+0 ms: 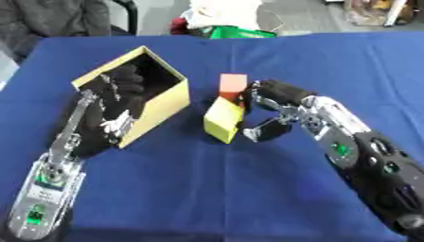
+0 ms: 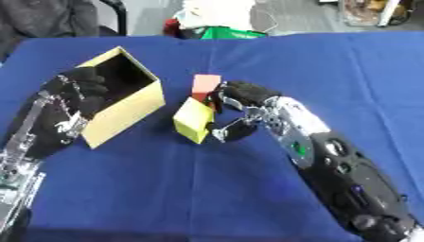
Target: Pick up objects on the table and place them in the box.
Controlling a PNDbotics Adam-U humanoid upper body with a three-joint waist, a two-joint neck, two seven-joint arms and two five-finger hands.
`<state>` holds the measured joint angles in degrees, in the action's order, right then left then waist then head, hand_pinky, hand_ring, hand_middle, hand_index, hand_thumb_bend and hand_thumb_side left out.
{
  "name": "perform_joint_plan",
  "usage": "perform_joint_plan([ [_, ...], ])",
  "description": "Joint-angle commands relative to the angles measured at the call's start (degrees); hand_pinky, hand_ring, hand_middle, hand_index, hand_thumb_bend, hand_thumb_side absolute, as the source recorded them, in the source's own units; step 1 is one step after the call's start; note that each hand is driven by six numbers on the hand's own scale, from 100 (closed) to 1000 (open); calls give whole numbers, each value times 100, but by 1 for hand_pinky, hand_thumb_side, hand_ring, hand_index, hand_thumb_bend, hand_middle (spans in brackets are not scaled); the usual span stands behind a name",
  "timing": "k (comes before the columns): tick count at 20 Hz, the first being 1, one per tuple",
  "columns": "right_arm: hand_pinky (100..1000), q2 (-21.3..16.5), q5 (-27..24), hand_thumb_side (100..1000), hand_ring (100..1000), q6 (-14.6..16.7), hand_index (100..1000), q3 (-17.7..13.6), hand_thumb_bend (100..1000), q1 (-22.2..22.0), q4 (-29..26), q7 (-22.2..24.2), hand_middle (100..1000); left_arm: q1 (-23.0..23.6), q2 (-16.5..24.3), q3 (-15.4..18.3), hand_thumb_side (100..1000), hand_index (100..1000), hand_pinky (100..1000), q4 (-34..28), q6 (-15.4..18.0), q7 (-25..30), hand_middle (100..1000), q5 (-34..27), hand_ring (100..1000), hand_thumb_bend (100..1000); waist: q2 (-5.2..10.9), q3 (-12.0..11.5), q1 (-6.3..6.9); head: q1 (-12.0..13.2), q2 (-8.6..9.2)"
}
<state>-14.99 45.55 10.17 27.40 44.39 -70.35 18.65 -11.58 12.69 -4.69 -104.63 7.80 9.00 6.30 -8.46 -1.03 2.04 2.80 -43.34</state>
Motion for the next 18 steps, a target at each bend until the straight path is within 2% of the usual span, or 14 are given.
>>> perform_joint_plan([
  [1,734,-153,-150,257,715,-104,551,-132,100,149,-162,-129,466,-61,97,41,516,859,687,-123,0,-15,707,-29,723,373,88,3,-3,5,10],
  [10,733,-556,-589,258,712,-473,551,-401,100,387,-568,-208,465,-93,131,38,500,858,688,-316,46,11,707,-77,723,380,136,-155,-32,1,28],
  [18,737,-845,-577,257,710,-623,554,-619,100,729,-601,-313,468,-307,-26,-50,486,857,688,-389,63,79,705,-189,722,381,118,-692,-34,-249,167],
])
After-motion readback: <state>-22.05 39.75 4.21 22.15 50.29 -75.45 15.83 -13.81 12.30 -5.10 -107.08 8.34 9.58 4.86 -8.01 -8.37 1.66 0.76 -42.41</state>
